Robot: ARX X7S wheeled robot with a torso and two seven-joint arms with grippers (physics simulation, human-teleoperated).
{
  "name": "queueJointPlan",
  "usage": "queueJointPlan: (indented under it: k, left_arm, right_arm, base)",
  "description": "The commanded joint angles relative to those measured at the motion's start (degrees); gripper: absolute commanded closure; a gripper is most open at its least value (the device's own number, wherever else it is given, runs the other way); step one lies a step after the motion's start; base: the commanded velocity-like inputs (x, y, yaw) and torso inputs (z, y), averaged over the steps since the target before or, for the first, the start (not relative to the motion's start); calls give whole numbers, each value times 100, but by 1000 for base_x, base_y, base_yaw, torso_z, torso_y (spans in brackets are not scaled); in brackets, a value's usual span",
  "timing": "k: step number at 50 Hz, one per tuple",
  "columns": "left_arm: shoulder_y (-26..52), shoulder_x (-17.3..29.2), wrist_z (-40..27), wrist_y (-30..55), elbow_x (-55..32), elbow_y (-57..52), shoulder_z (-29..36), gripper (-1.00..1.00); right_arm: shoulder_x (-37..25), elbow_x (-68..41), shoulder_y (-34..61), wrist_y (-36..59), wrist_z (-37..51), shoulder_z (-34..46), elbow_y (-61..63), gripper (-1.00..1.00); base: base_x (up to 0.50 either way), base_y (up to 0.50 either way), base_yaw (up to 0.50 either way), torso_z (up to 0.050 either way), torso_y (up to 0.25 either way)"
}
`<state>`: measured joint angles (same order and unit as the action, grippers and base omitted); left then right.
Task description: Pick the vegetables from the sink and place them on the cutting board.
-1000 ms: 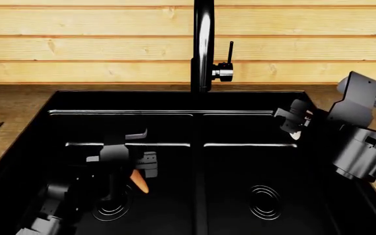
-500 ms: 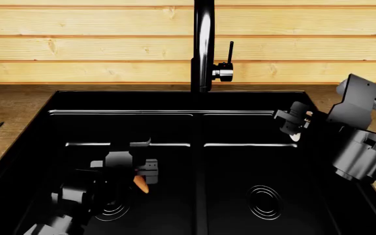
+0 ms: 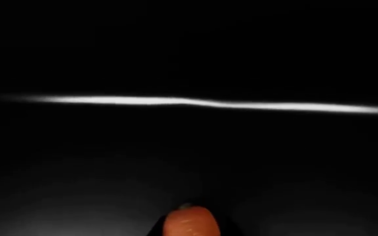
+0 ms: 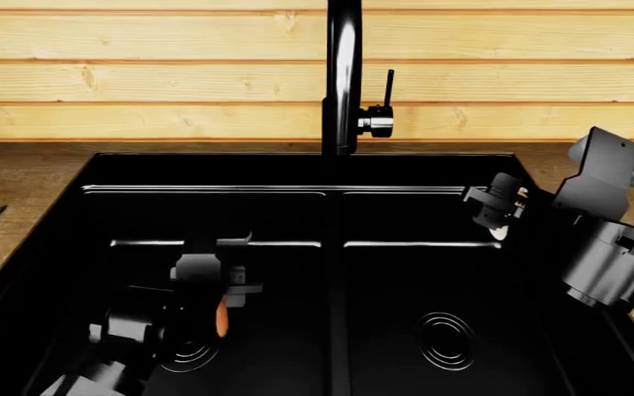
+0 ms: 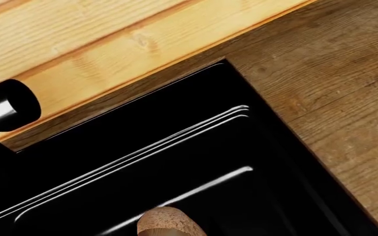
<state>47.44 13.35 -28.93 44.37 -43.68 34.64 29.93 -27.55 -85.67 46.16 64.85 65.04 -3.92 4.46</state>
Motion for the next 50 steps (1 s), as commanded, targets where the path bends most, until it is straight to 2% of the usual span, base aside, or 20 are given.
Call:
queueJointPlan:
  k: [1,12,25,50]
  left_arm:
    - [-1349,-259,-120,-87,-135,-194,88,100]
    - [-1593,482,-581,81,-169,-2570,172,100]
    - [-1899,1103,-667,218,-412,-4292,166,100]
    - [-1735,1874,-1613,743,-1833,-7142,-863,100]
  right_arm:
    - [-46,-19,23,23,16,8,53,100]
    - [-70,-110,63,25,120,1,106,100]
    - [-90,-178,143,52,209,56,134,100]
    - [-167,-736,214,111,584,-39,593,100]
  base:
    - [10,0,0,0,0]
    - [9,2,5,0,0]
    - [51,26,2,0,0]
    - [53,41,11,0,0]
